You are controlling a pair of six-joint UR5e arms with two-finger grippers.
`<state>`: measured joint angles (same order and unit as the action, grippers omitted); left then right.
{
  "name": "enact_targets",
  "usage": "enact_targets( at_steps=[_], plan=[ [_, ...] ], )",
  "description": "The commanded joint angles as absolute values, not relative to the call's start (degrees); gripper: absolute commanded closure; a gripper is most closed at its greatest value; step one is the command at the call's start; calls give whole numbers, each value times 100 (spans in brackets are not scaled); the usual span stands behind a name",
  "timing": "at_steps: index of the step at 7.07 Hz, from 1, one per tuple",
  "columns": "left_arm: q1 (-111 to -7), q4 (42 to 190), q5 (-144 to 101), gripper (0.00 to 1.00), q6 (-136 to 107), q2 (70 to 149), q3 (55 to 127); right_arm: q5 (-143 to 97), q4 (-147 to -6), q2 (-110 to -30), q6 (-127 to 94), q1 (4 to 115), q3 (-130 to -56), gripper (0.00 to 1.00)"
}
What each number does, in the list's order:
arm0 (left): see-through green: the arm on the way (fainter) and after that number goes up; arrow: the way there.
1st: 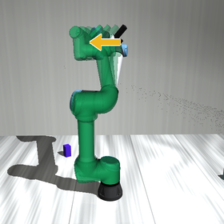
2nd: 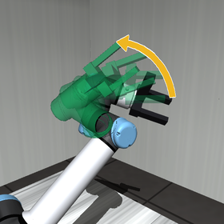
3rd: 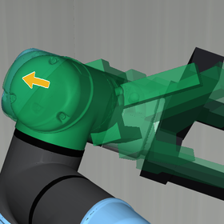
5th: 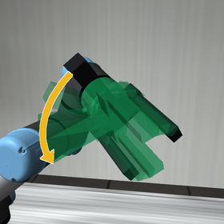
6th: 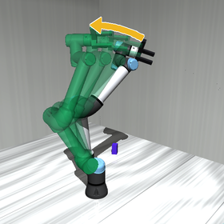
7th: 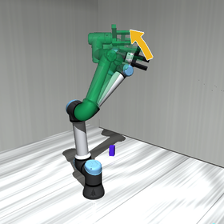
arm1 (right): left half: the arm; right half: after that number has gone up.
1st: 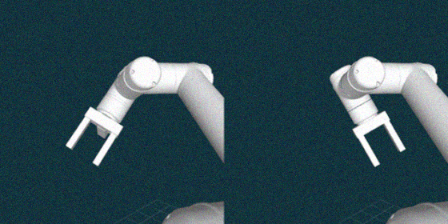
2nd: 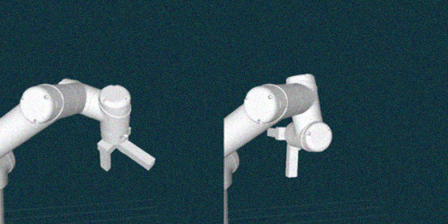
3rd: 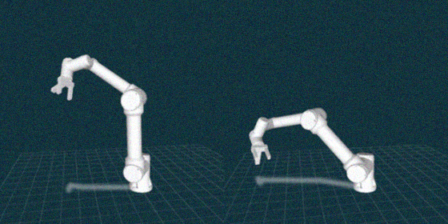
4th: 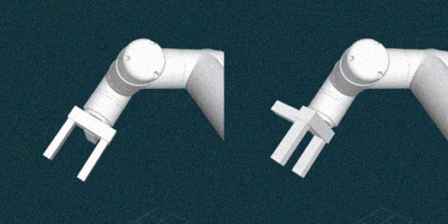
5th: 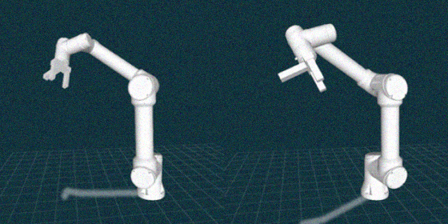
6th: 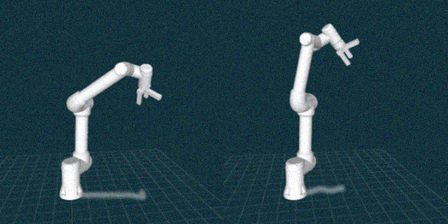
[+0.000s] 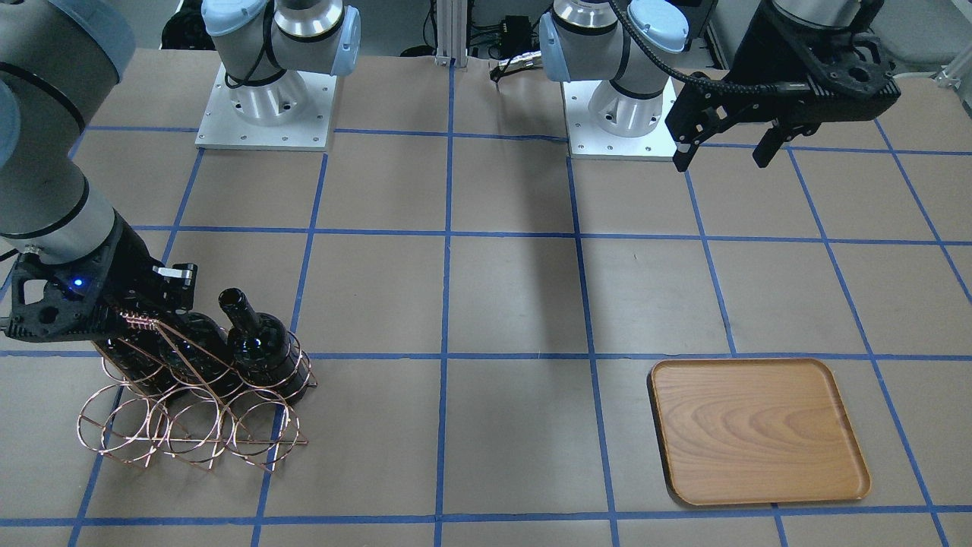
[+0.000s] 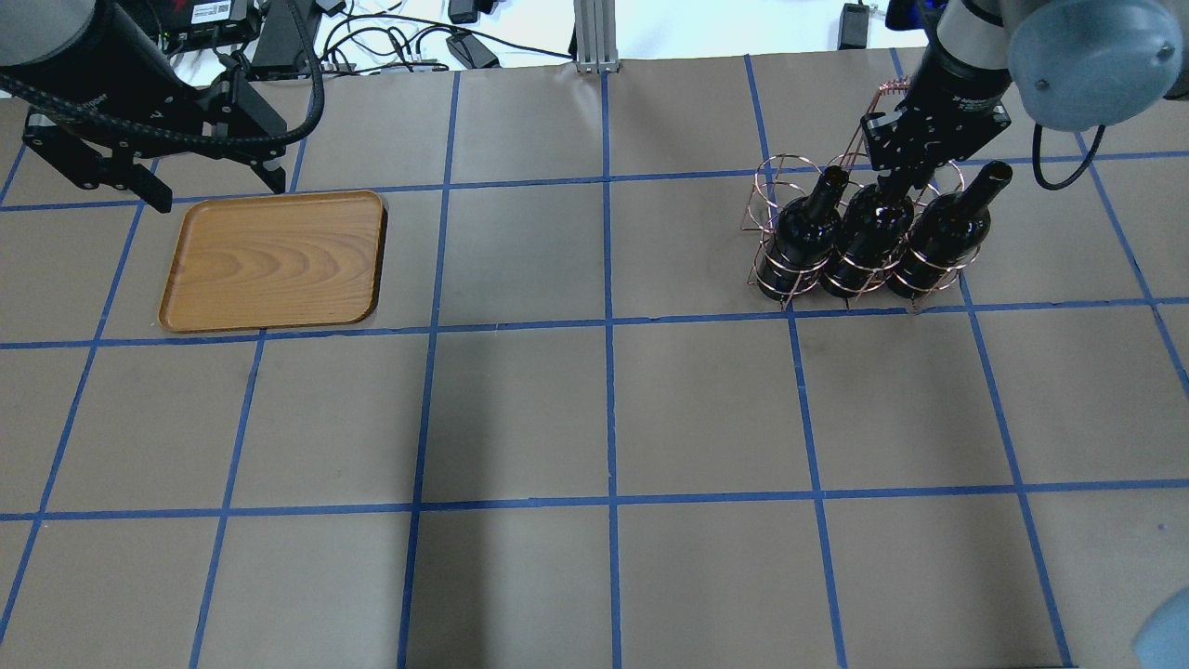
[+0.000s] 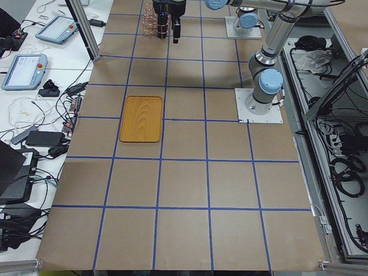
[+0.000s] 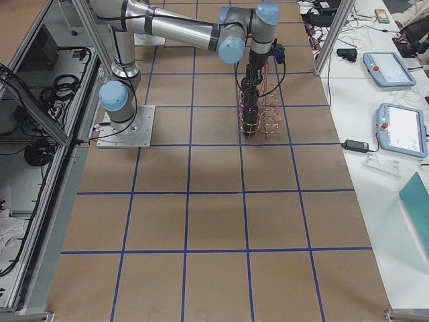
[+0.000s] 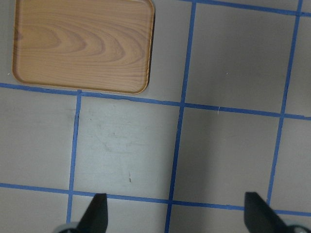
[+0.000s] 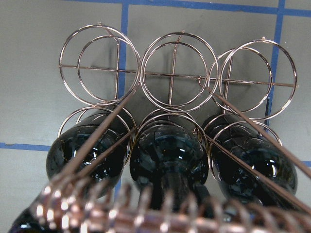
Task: Take wine from basket and place on tray
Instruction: 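Lift the middle wine bottle up out of the rack with the right gripper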
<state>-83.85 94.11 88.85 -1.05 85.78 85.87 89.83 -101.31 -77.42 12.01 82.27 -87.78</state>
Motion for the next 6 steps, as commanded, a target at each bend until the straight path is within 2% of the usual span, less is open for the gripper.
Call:
enact_targets(
  at_steps=[1,3,5,6],
  plan=[
    [-8385,9413,8886,0,-105,8578,8587,8982,-9663,-8250,1195,8227,-8501,94],
    [-8385,9413,8886,0,-105,8578,8587,9061,-8409,-8848,1169,8226,-7756,93],
    [-8376,9404,8886,0,-105,8578,8587,8991,-7921,-9297,1029,8488,-7708,92],
    [-8376,9404,8886,0,-105,8578,8587,9043,-7893,-9334,411,8977,-7708,93]
  ],
)
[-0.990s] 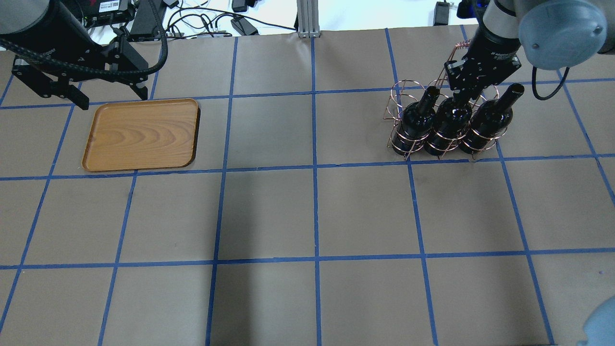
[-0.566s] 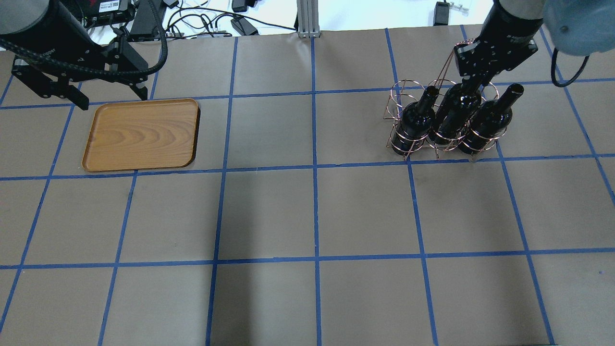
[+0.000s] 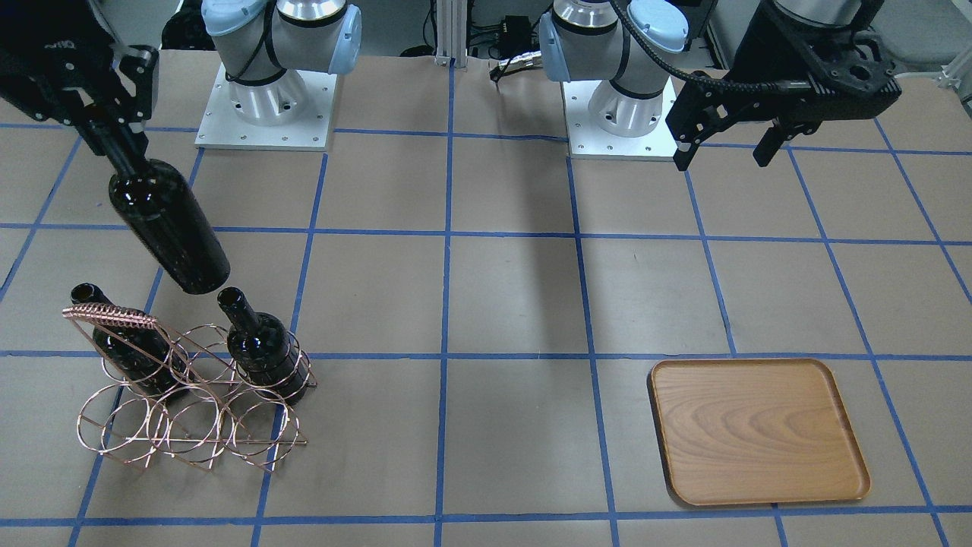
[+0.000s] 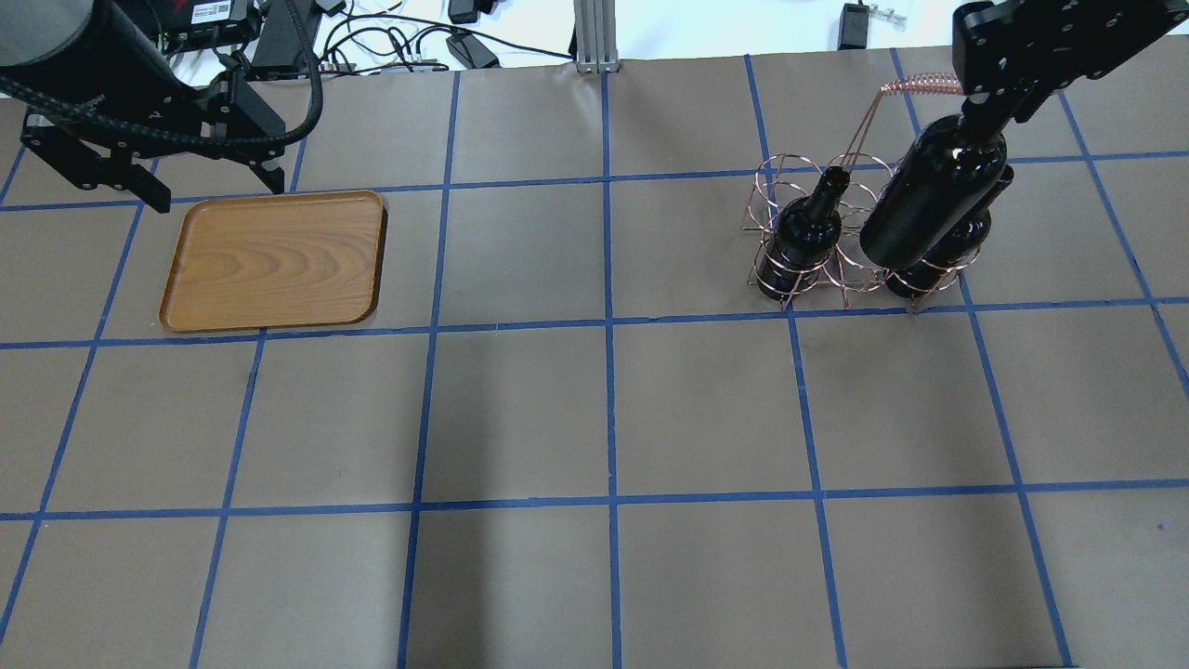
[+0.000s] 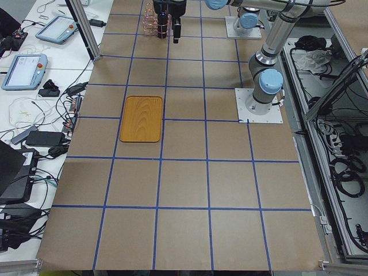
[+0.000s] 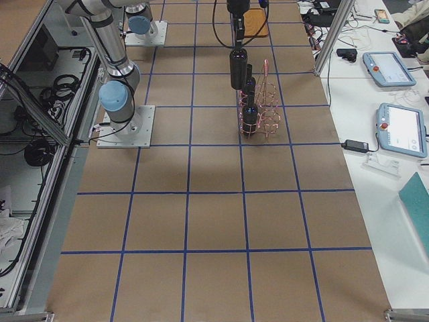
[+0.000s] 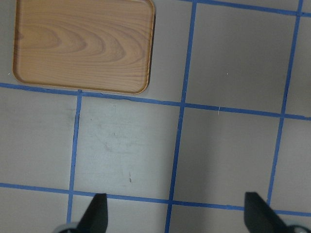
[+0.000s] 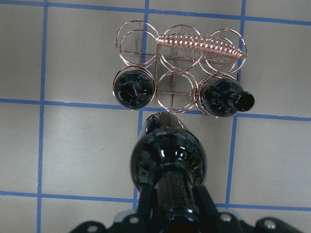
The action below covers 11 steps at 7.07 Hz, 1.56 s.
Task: Take wine from basket and place on tray
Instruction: 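Carry the bottle toward the tray and stand it on the table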
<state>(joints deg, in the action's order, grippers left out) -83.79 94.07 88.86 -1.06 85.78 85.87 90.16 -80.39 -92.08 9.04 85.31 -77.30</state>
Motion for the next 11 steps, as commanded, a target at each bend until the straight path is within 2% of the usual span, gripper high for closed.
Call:
enact_targets(
  at_steps=[1,4,6,8,11],
  plan=[
    [-8376,9404,8886,0,-105,8578,8587,9018,-7927,-9238,-675,9635,-7769,94],
    [-8376,9413,8886,0,-105,8569,8587,9035,-8821,-8388,-2211,11201,-7875,94],
    [-8376,9413,8886,0,-97,8569,8587,9026,-9383,-7728,-3100,11739,-7875,93],
    [-8376,9404,8886,0,-97,8569,8587,8983,-9719,-7279,-3487,11909,-7884,92],
    [-8376,9404,8886,0,-97,8569,8587,9035,-10010,-7075,-3630,12049,-8006,89]
  ],
)
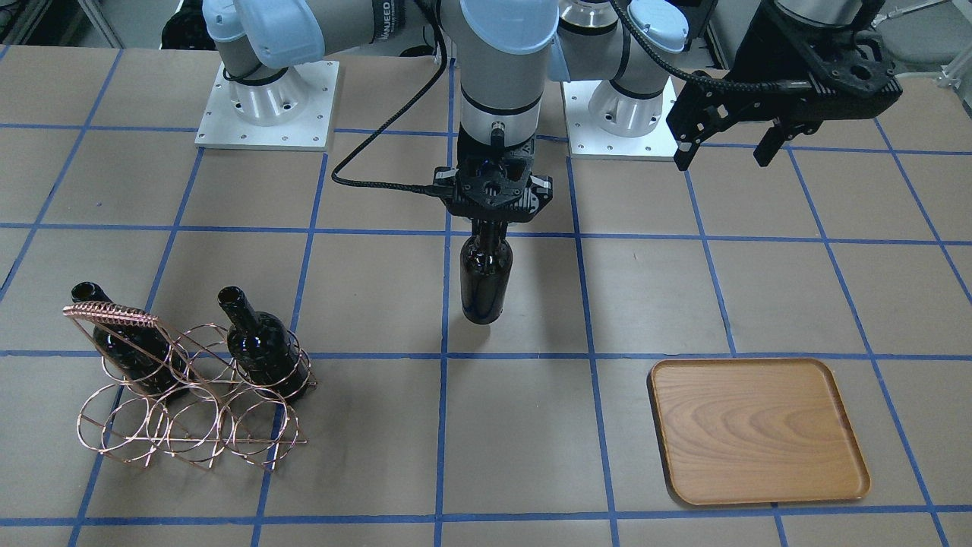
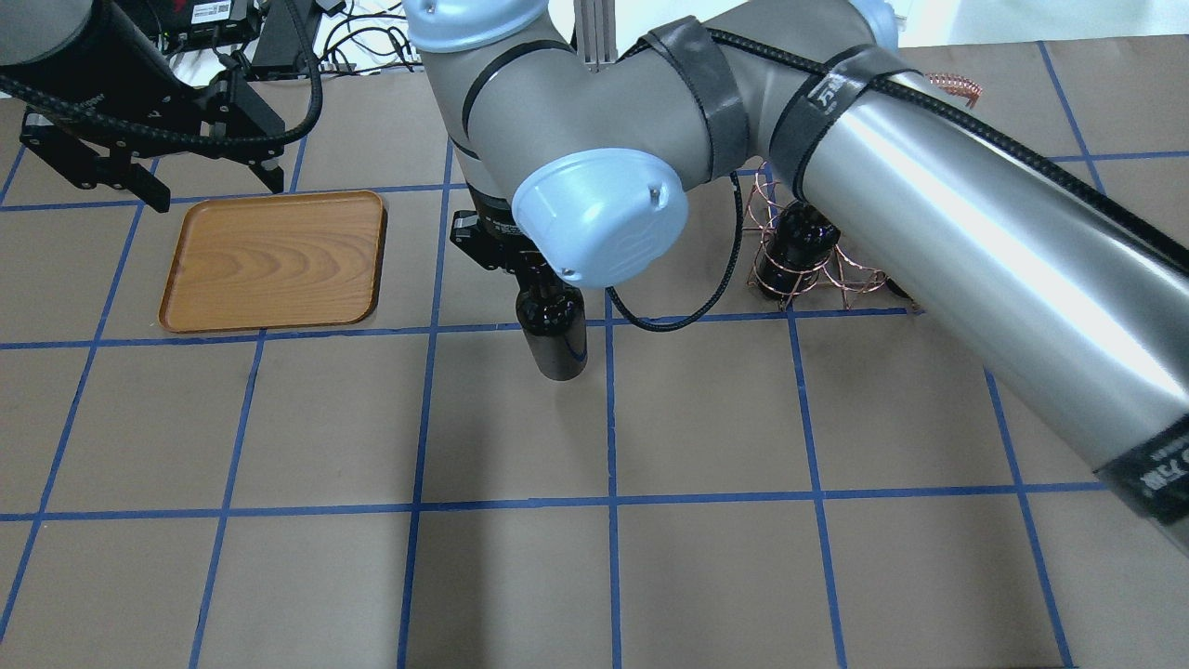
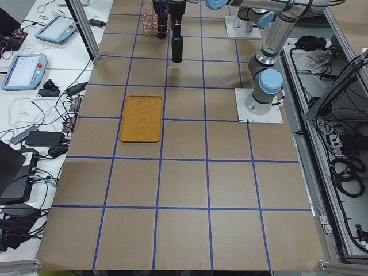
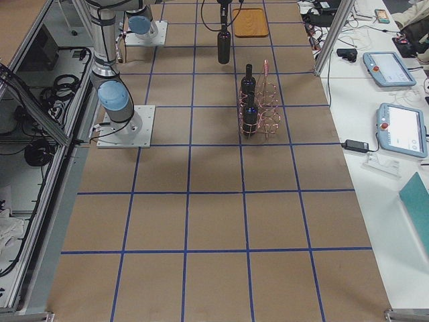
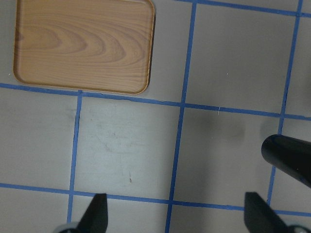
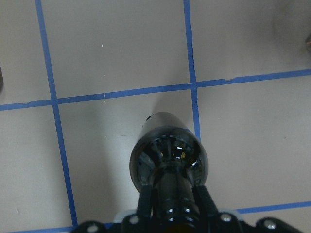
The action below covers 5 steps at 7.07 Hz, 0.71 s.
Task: Take wine from basket and place on tray
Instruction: 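Carry the bottle toward the tray and stand it on the table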
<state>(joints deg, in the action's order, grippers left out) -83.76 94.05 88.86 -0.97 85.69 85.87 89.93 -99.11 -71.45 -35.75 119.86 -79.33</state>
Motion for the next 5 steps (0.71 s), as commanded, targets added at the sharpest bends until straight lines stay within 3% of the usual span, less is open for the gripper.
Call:
enact_targets(
  at_steps=[1,4,5],
  plan=[
    [-8376,9413,8886,0,-97,8569,8587,9026,-10028,-7066,-3630,12050,-8042,87],
    [-8376,9413,8886,0,-97,8569,8587,9018,-10256,-7031,-3612,12050,-8235,83],
    [-8376,9404,8886,0,-97,8569,8587,9009,-10387,-7031,-3604,12050,-8244,54]
  ],
)
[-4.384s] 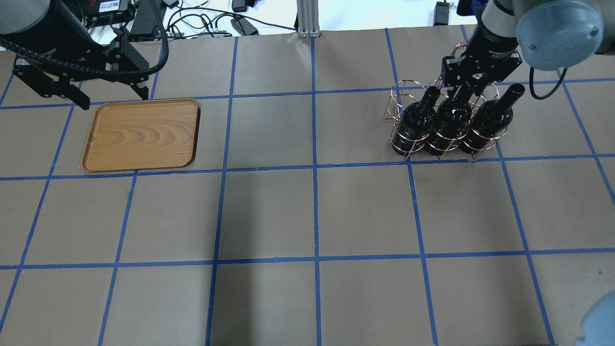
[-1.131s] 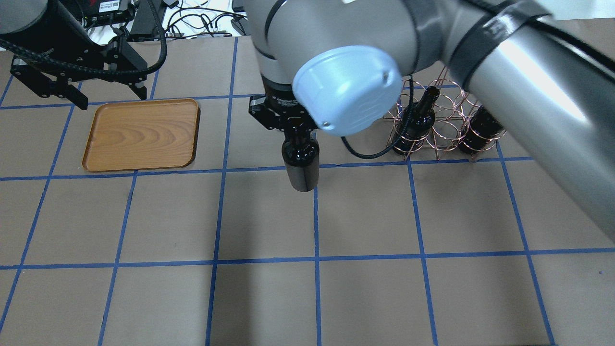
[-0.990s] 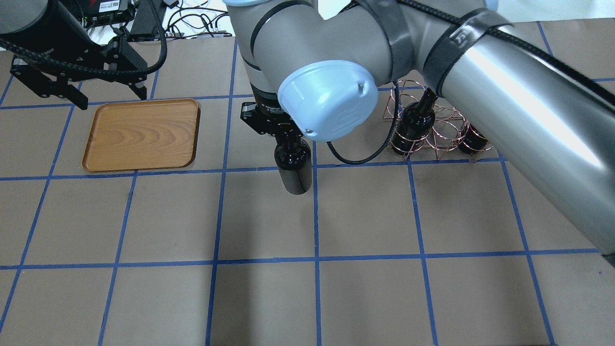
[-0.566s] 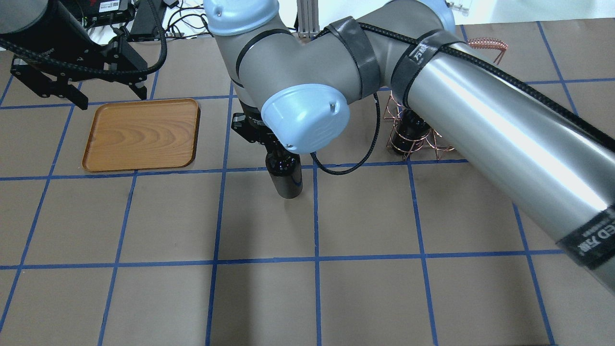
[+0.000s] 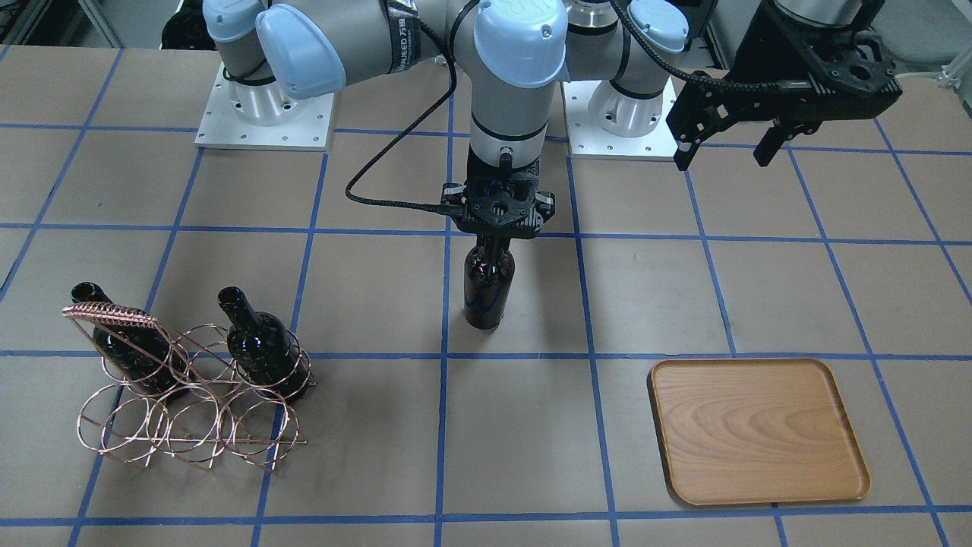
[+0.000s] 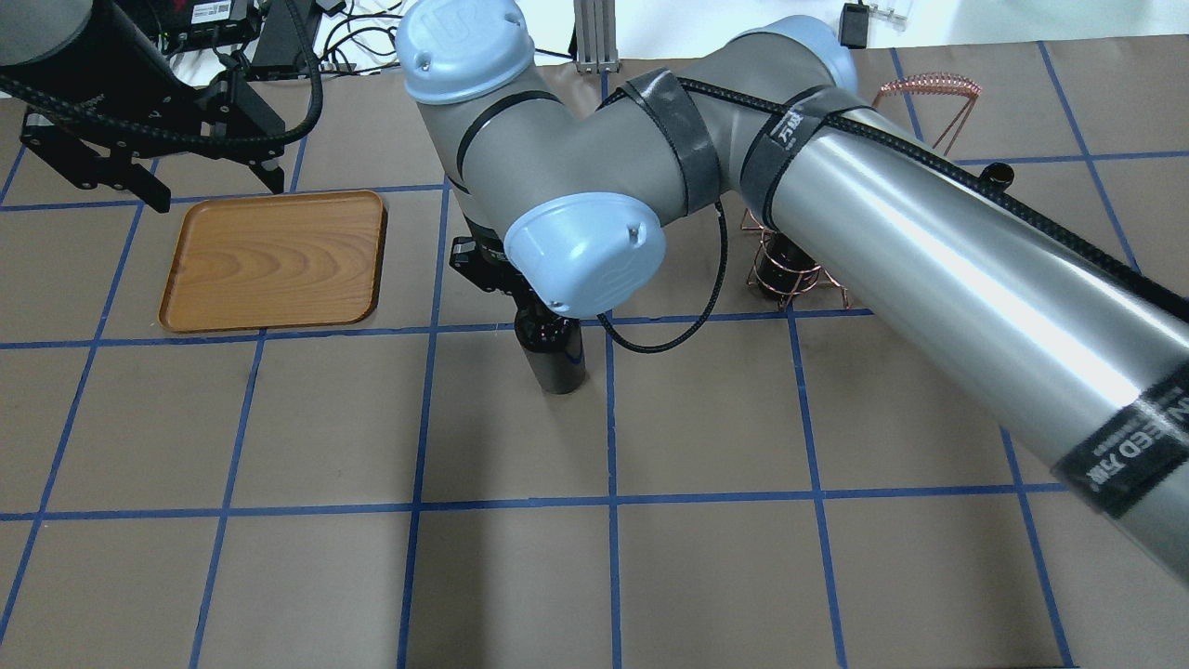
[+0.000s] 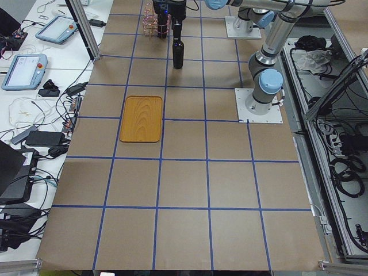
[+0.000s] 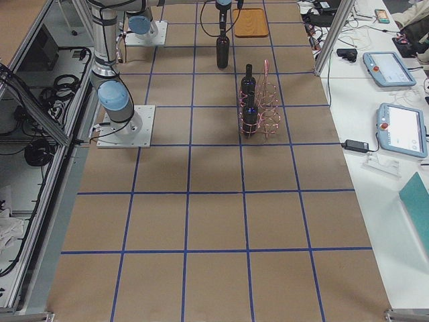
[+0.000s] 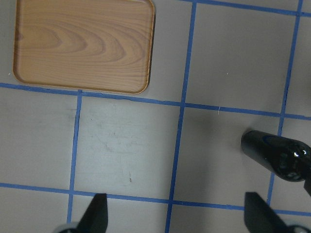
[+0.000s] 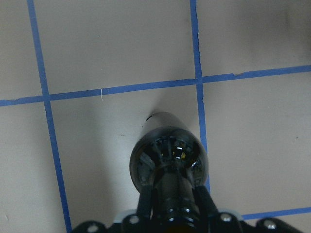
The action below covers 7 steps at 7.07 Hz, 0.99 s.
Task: Take wine from basket and place on tray
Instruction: 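Carry the bottle toward the tray and stand it on the table, then open the right gripper and withdraw it while the left gripper moves toward the bottle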
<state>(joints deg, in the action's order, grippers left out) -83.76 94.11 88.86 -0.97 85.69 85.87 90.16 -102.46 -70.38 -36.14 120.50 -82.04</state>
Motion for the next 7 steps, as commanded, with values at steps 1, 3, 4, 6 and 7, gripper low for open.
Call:
enact_targets(
  at_steps=[1,3,4,6,7],
  plan=[
    [-8385,9404,8886,0,-97,8578,8587,8974,-10380,-7031,-3621,12050,-8279,5],
    [-8385,9404,8886,0,-97,8578,8587,9018,-10301,-7310,-3263,11823,-8183,0],
    [-8402,9361,8851,0,-123,8648,8587,9000,-10144,-7652,-2495,11386,-8183,0],
    [-8777,9204,8780,0,-952,8858,8613,9148,-9040,-8355,-496,10175,-8191,0],
    [-9311,8906,8832,0,-1123,9051,8639,9228,-8896,-8646,395,9525,-8200,0]
  ],
)
